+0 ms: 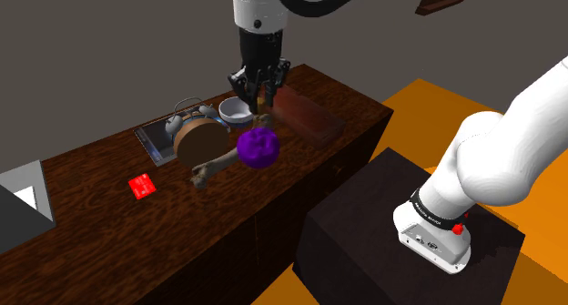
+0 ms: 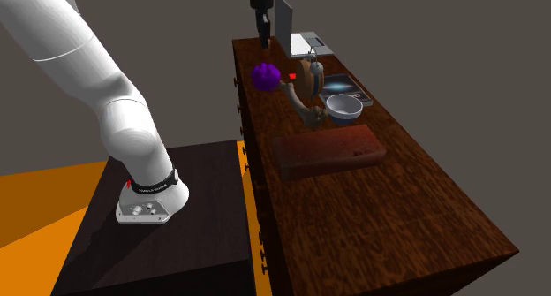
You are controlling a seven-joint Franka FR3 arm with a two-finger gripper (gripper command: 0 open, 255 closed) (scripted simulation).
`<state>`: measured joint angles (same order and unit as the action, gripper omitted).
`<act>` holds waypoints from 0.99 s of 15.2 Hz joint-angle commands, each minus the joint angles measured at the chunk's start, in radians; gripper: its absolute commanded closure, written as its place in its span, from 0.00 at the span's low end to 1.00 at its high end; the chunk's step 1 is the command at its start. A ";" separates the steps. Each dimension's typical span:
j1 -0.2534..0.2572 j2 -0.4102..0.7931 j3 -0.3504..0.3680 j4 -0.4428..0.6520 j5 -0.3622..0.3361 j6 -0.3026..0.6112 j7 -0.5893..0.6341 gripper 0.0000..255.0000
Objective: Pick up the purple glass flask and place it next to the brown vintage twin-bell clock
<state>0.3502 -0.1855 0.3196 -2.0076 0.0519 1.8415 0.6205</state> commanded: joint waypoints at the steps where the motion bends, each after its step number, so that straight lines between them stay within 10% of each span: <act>1: 0.001 0.002 0.002 -0.023 0.000 0.026 0.001 1.00; 15: 0.003 0.042 0.011 -0.173 -0.009 0.214 0.010 1.00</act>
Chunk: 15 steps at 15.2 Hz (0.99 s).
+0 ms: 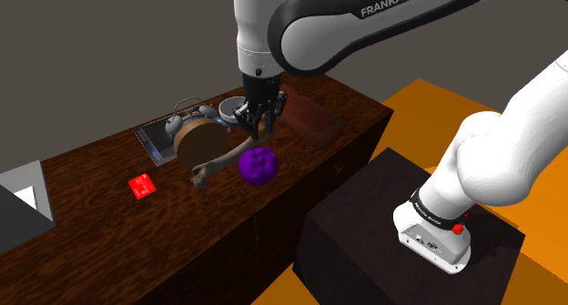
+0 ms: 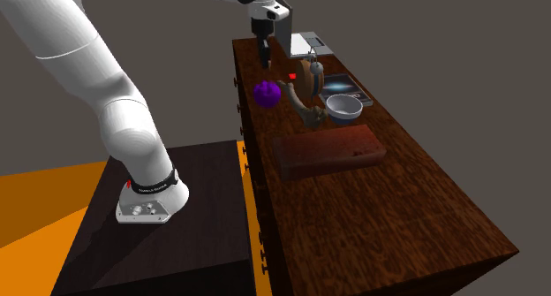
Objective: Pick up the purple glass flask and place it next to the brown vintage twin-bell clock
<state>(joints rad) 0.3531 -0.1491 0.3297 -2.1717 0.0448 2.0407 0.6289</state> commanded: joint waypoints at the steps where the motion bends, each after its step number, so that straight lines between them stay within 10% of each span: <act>1: 0.000 0.010 0.002 -0.018 -0.003 0.029 0.003 1.00; 10: 0.001 0.019 0.004 -0.034 -0.005 0.053 0.005 1.00; 11: 0.001 0.018 0.004 -0.034 -0.005 0.053 0.005 0.00; 15: 0.001 0.018 0.004 -0.034 -0.005 0.053 0.005 0.00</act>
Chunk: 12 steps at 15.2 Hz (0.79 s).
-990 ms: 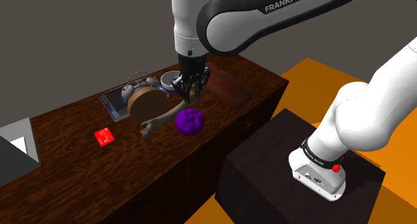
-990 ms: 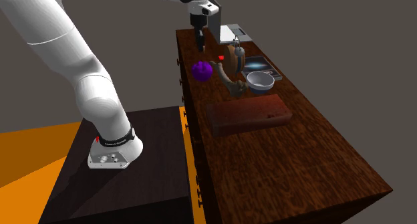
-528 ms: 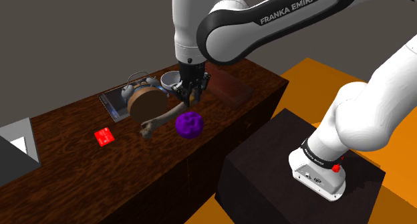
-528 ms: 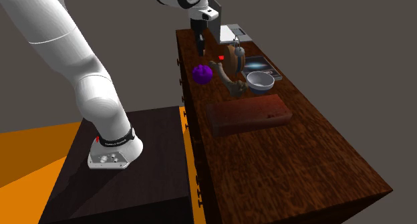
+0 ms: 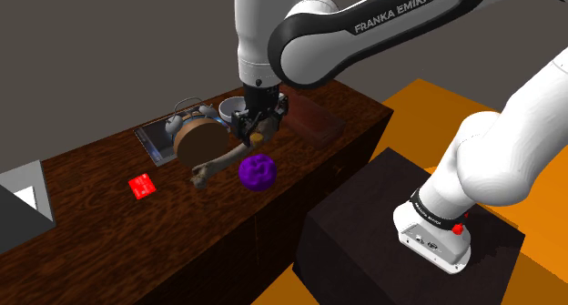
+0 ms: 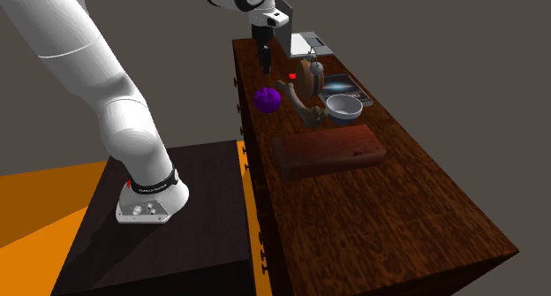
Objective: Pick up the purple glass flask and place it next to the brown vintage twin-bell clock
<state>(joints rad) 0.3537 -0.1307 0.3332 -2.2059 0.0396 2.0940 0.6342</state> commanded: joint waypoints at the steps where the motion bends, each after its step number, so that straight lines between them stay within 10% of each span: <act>1: 0.000 0.000 0.000 0.000 0.000 0.000 0.000 0.00; 12: -0.001 -0.040 -0.007 0.090 0.010 -0.128 -0.009 0.00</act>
<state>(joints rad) 0.3530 -0.1705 0.3262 -2.1163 0.0500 1.9662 0.6254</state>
